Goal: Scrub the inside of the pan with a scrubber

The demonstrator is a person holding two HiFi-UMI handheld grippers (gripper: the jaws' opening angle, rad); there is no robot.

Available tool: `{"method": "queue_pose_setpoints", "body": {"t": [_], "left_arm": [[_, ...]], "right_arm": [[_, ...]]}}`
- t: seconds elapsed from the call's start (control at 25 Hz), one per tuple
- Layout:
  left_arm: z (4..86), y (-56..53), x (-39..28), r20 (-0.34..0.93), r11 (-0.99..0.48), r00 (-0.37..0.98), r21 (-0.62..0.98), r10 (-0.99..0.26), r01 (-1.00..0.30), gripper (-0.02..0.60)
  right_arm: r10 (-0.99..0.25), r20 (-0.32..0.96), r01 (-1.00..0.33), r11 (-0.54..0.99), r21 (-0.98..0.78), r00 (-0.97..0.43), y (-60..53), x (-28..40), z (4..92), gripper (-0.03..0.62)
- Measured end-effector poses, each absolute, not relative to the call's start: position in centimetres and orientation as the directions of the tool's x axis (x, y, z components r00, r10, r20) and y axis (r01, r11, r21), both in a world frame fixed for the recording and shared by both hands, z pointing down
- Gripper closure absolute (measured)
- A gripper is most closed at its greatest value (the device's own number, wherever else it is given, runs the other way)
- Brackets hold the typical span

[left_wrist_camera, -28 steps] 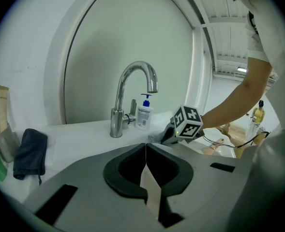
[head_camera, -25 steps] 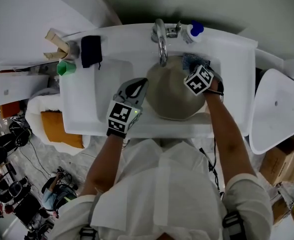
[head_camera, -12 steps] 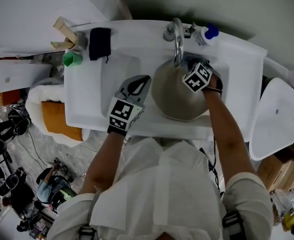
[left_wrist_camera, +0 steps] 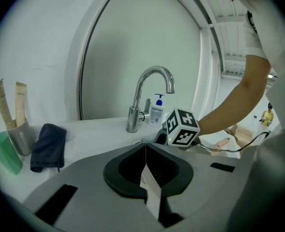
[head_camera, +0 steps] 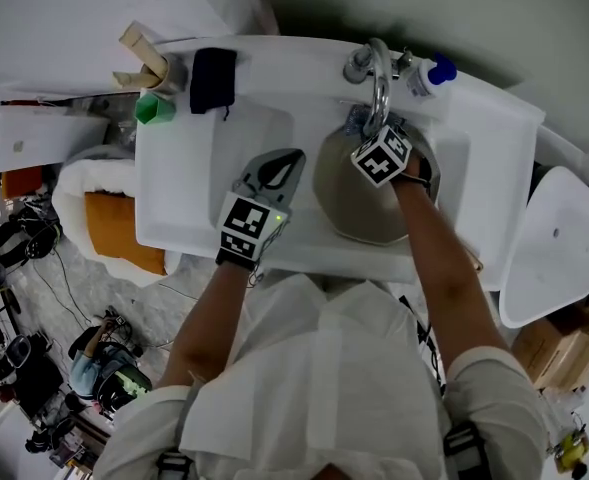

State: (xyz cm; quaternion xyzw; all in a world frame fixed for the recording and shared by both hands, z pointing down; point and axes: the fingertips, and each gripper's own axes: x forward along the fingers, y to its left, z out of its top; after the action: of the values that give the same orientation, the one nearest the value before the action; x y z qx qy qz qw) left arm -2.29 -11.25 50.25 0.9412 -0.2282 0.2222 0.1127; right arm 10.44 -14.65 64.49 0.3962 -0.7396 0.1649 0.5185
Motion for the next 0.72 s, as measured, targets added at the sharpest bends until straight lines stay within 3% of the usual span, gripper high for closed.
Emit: {"method": "queue_pose_setpoints", "body": {"t": [0.72], "left_arm": [[49.4, -10.7, -1.6, 0.451, -0.883, 0.815, 0.11, -0.365, -0.456, 0.565]], "right_arm": [[-0.33, 0.88, -0.699, 0.715, -0.004, -0.342, -8.1, 3.2, 64.2, 0.58]]}}
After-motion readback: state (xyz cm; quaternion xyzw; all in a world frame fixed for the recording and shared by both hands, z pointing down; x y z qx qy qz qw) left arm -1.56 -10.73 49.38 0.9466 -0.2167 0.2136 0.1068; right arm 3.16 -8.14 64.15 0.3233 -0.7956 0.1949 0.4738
